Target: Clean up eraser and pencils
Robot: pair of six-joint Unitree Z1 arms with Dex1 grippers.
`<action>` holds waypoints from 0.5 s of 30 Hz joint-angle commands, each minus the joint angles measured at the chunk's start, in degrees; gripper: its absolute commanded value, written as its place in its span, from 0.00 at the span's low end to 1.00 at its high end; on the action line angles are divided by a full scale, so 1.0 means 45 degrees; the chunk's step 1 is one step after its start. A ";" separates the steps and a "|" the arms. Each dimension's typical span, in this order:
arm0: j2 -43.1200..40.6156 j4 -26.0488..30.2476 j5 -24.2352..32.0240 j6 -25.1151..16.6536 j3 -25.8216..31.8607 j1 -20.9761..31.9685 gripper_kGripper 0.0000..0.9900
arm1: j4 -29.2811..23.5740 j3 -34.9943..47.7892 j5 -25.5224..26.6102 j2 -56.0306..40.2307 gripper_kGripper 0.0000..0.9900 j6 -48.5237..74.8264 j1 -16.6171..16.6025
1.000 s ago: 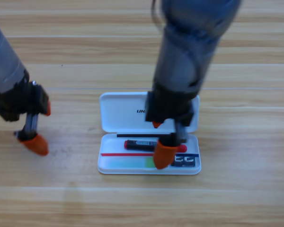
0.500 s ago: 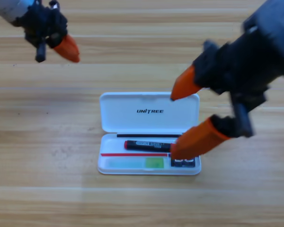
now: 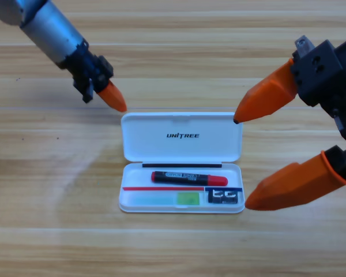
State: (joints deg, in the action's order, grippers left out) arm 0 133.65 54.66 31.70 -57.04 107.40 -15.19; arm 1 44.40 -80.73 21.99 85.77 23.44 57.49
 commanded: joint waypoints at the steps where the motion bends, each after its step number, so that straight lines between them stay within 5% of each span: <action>1: 0.0925 0.0393 0.1334 -0.0099 0.0001 -0.0179 0.00 | -0.0237 0.0421 0.0191 -0.0291 1.00 -0.0111 -0.0081; 15: 0.0125 0.1428 0.1998 0.0253 0.0060 -0.1449 0.00 | -0.0257 0.0460 0.0151 -0.0428 1.00 -0.0130 -0.0081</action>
State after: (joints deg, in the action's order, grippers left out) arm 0 135.11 60.37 40.08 -57.34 107.95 -18.13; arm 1 44.17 -80.34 22.01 85.77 23.44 57.49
